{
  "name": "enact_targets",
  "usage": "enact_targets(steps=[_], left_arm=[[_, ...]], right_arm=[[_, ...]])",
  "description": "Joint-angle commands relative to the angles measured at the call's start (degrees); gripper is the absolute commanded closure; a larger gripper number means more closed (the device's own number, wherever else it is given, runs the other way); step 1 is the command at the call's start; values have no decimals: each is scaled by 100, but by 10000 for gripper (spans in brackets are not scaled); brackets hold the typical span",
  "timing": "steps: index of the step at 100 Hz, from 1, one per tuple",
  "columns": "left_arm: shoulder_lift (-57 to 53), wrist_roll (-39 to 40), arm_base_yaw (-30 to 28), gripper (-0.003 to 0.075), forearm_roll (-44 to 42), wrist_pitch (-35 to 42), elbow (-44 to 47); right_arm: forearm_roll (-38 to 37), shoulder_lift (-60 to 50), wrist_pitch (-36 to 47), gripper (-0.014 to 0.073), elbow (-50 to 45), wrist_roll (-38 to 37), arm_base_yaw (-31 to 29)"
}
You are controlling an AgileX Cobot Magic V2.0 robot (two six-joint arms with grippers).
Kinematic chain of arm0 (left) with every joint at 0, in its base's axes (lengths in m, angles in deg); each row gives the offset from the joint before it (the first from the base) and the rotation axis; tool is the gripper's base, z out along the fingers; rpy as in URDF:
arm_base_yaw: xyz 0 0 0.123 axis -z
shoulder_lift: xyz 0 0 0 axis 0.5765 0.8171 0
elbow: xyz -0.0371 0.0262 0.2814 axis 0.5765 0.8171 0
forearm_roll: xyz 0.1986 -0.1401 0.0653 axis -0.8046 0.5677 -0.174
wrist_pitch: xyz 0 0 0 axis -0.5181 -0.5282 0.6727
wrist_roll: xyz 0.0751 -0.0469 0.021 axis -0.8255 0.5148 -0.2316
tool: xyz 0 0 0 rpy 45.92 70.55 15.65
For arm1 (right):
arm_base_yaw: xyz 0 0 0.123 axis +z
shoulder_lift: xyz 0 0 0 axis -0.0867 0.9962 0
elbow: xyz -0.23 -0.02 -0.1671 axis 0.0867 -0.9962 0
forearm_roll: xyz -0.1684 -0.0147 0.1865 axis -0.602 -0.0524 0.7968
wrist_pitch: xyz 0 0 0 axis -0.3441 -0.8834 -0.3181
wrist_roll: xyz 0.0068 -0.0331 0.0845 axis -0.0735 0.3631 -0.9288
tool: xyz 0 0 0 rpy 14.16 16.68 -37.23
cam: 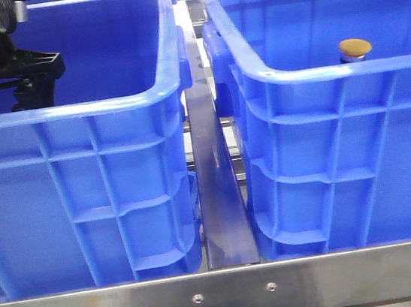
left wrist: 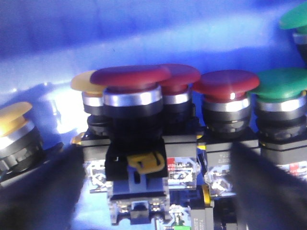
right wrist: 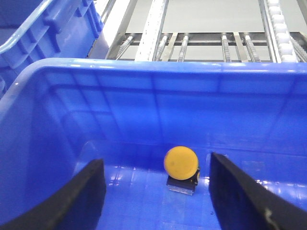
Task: Pick red and yellow buttons and place in box
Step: 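Close the left gripper on the red push button and lift it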
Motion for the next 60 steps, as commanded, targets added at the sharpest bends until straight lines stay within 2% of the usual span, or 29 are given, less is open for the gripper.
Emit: enact_targets(steps=[1, 16, 26, 60], left_arm=[[-281, 78, -15, 349, 23, 131, -188], [-281, 78, -15, 533, 23, 132, -188], [-281, 78, -15, 601, 23, 132, -188], [-722, 26, 119, 617, 38, 174, -188]], right_arm=[[6, -163, 194, 105, 153, 30, -8], [6, -163, 194, 105, 153, 30, -8], [6, -163, 194, 105, 153, 30, -8], [6, -163, 194, 105, 153, 30, -8]])
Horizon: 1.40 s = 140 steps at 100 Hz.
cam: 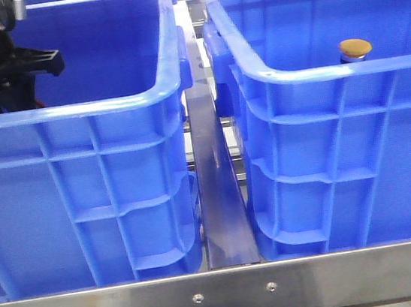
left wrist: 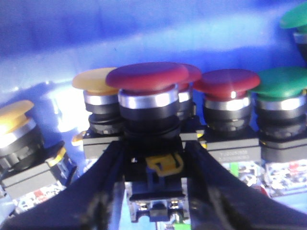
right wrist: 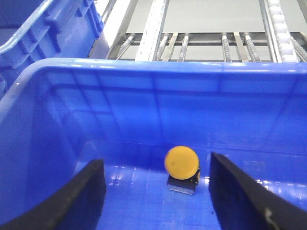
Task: Pick red and yellow buttons and place in box
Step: 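Close the left gripper on the red push button and lift it, then grasp the red button with the right gripper from the left gripper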
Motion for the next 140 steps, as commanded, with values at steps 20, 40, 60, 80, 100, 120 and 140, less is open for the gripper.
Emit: enact_targets(steps=[20, 40, 60, 80, 100, 120, 140], left_arm=[[-1320, -171, 436, 617, 81, 187, -188], [-1797, -1348, 774, 617, 1367, 337, -188], [-1825, -2956, 1264, 617, 2993, 402, -188], [-1788, -3282, 1813, 617, 3171, 402, -188], [-1722, -3282, 1914, 617, 3171, 402, -188], [-1722, -3282, 1914, 617, 3171, 414, -188], [-1722, -3282, 1914, 617, 3171, 425, -188]], right_arm=[[6, -163, 198, 105, 153, 30, -8], [6, -163, 198, 105, 153, 30, -8], [6, -163, 179, 105, 153, 30, -8], [11, -163, 160, 105, 153, 30, -8], [11, -163, 36, 105, 198, 30, -8], [534, -81, -1565, 105, 741, -51, -8], [1741, 242, -3067, 105, 1351, -535, -8]])
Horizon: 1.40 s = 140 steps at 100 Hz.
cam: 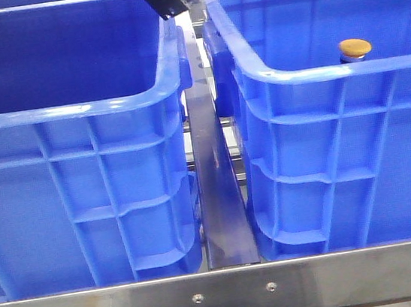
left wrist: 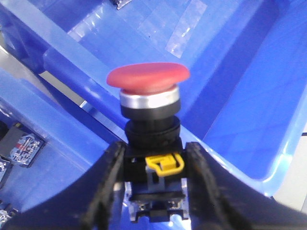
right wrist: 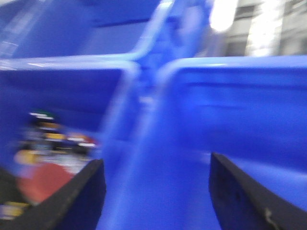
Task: Pick red and yellow buttons and place in box
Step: 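Grasp the red button with the right gripper from the left gripper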
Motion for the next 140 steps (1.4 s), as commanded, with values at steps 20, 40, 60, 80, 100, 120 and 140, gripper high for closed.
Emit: enact_targets(steps=[20, 40, 60, 80, 100, 120, 140], left_arm=[[-211, -19, 42, 617, 218, 282, -188], [-211, -19, 42, 617, 218, 293, -188], [-211, -19, 42, 617, 218, 305, -188], [-211, -19, 42, 617, 218, 329, -188], [-211, -19, 42, 616, 218, 329, -188], [-211, -19, 42, 544, 218, 339, -188], [-211, -19, 42, 169, 218, 329, -188]], right_arm=[[1485, 596, -1749, 105, 799, -651, -8], [1951, 1236, -2405, 105, 981, -887, 4], [2022, 1673, -2621, 105, 1057, -887, 180], [2022, 1689, -2666, 113, 1059, -882, 376], [2022, 1689, -2732, 314, 1059, -882, 376], [2022, 1689, -2776, 414, 1059, -882, 376], [2022, 1689, -2769, 414, 1070, -882, 356]])
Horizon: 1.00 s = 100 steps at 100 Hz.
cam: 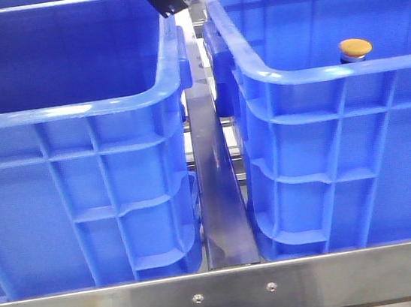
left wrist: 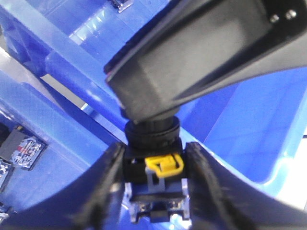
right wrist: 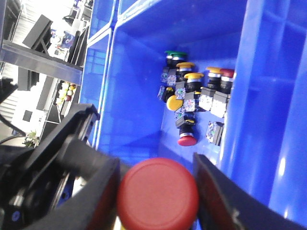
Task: Pick red and yellow buttons and place in box
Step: 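Grasp the red button with the right gripper from the left gripper, then lower the red button beside the yellow one, open right gripper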
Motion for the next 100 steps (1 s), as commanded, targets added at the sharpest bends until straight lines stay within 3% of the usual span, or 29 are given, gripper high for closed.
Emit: enact_targets(steps=[1, 8, 32, 56, 71, 90, 100], left_arm=[[-211, -10, 42, 150, 218, 271, -188], [-211, -10, 42, 106, 218, 271, -188], [-211, -10, 42, 115, 218, 236, -188], [-211, -10, 42, 115, 218, 242, -188], [-211, -10, 42, 115, 218, 242, -188], [-211, -10, 42, 115, 218, 242, -188], [-211, -10, 42, 115, 218, 242, -188]], right_arm=[[367, -211, -232, 414, 196, 54, -38], [367, -235, -240, 414, 196, 93, -124], [322, -460, -518, 414, 216, 925, -1229], [-403, -803, -100, 414, 186, 1823, -2262], [-840, -1018, 980, 414, -126, 2238, -2334], [-839, -1082, 2639, 416, -542, 2637, -2334], [-834, -1015, 3014, 416, -589, 2733, -2334]])
